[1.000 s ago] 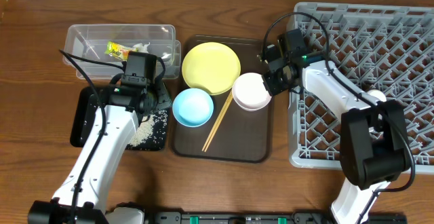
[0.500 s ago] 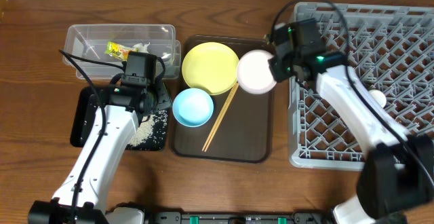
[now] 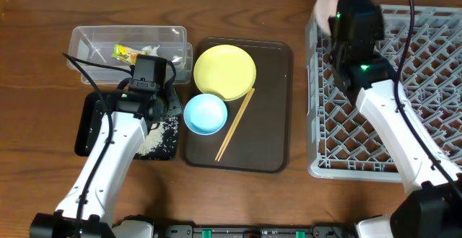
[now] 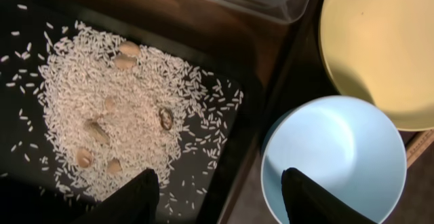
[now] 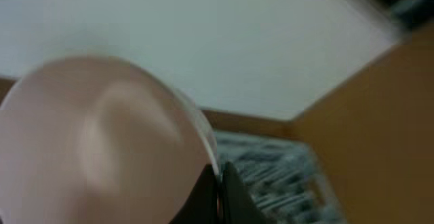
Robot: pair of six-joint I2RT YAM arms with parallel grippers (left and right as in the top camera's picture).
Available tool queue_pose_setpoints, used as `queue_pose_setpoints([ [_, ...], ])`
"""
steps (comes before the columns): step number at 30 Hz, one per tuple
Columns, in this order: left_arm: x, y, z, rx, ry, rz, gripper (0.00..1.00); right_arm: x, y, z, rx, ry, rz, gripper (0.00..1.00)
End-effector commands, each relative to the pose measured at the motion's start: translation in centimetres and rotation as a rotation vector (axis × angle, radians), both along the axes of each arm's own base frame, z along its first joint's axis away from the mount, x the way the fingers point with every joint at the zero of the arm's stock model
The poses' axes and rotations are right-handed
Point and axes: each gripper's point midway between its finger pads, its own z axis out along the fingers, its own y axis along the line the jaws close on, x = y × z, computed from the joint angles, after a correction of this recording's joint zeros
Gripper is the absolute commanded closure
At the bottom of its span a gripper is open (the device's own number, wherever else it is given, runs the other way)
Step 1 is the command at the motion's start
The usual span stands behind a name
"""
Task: Sort waste into correct bins and load items into the dishwasher rack
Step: 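Lift the pink bowl with the right gripper toward the dish rack, then lower the pink bowl into the rack's back row and open the right gripper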
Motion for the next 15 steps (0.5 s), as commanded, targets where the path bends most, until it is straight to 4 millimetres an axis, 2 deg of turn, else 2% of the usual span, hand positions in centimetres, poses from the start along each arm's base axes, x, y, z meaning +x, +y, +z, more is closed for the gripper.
queue_pose_setpoints([
  [1,0.3,0.4,0.7,0.012,-0.020,0.016,0.39,-0.1,-4.2,0.5,-0.164,0.037,-0.144,0.98],
  [7,0.3,0.4,0.7,0.012,-0.020,0.016,0.39,1.7,-6.8,-1.4,-0.249,0.078,-0.178,0.99],
  [10,0.3,0.4,0.7,0.012,-0.020,0.016,0.39,2.7,-7.5,-3.5,-0.265,0.112,-0.184,0.99],
  [15,0.3,0.4,0.7,0.012,-0.020,0.015,0.39,4.1,-7.0,-7.8,-0.266,0.193,-0.140,0.99],
])
